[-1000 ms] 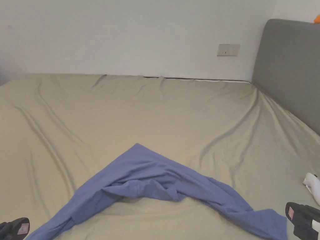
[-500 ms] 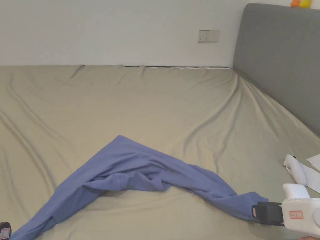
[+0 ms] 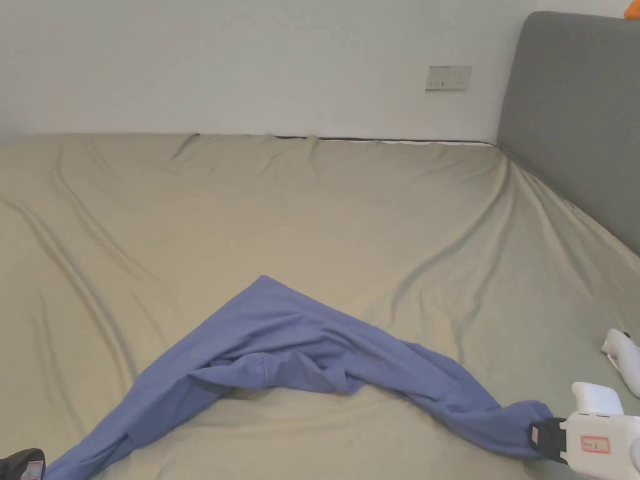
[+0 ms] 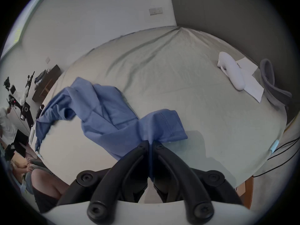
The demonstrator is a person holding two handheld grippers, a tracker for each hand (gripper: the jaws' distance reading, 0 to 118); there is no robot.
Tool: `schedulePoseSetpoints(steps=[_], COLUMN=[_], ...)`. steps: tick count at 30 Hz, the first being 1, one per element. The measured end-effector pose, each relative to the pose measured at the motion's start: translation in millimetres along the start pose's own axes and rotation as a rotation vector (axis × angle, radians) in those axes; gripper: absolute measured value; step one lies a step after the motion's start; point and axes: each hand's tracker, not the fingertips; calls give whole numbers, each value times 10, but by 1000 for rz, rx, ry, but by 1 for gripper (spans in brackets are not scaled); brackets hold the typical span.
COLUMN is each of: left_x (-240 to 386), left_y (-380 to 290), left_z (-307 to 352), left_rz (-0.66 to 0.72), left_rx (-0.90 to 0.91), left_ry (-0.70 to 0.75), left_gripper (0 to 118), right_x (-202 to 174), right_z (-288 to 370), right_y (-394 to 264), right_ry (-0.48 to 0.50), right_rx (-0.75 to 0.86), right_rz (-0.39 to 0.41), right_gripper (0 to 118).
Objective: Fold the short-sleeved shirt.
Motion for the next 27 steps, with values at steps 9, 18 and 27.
schedulePoseSetpoints(steps=[9, 18, 27], left_x=[-26, 394, 954], left_y=[374, 1439, 2031], left_z=[-324, -1833, -4027], left_rz=[-41, -80, -265], left_rx=[33, -21, -267], left_ry=[-16, -97, -150], left_gripper=[0, 0, 109], right_x=[-79, -177, -221], right_z=[538, 502, 457], right_y=[322, 285, 382], right_ry=[42, 97, 121], right_rx=[209, 250, 248], right_rz=[-32, -131, -113], right_gripper=[5, 5, 5])
